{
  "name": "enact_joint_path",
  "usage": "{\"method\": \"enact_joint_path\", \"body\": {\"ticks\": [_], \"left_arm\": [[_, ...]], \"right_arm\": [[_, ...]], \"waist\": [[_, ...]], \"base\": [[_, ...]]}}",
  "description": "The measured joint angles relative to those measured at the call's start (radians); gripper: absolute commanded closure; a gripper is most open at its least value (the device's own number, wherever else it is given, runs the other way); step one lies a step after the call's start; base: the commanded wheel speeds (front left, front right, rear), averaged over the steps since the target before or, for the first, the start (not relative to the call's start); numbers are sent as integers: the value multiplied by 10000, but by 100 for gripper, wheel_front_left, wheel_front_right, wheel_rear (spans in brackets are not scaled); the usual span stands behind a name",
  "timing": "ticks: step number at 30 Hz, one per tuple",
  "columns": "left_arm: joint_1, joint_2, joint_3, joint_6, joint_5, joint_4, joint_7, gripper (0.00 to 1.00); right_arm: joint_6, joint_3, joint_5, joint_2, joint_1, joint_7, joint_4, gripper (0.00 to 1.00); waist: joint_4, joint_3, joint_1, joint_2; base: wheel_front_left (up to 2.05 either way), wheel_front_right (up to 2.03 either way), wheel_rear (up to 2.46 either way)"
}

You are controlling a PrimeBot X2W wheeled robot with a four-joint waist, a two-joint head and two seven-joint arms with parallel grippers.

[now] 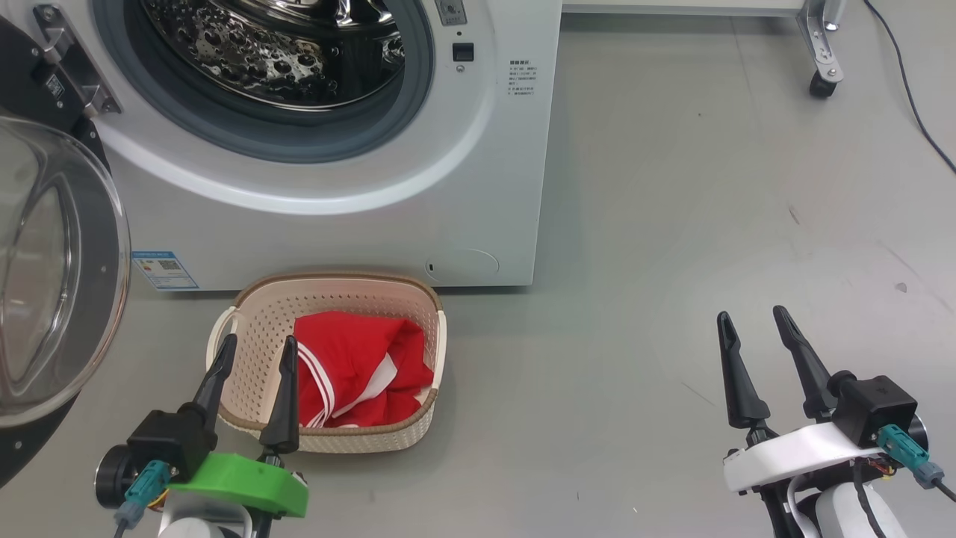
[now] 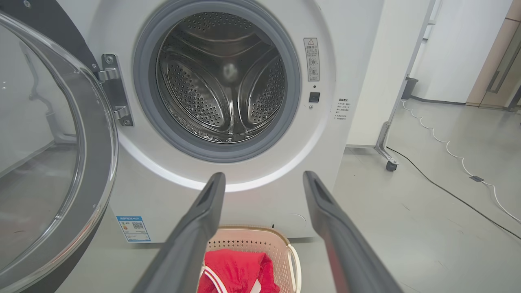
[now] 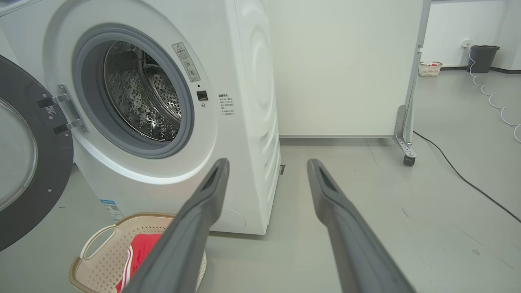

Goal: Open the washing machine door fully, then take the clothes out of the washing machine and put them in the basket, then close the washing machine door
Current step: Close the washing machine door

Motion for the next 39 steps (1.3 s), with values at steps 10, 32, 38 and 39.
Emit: {"method": "enact_joint_path", "body": {"ticks": [10,32,38,39], "left_arm": [[0,0,-29,0,0,-71,0,0],[0,0,-79,0,0,-79,0,0],[0,0,-100,0,0,-77,0,0],[0,0,-104,0,0,-77,0,0]], "right_arm": [[0,-12,2,6,-1,0,0,0],[0,-12,2,12,-1,0,23,0],[0,-12,2,17,-3,0,36,0],[0,-12,2,19,-3,0,40,0]], "waist": [[9,54,0,0],[94,103,0,0],[90,90,0,0],[88,85,0,0]], "base": [[-48,48,0],[-5,5,0],[0,0,0],[0,0,0]]}}
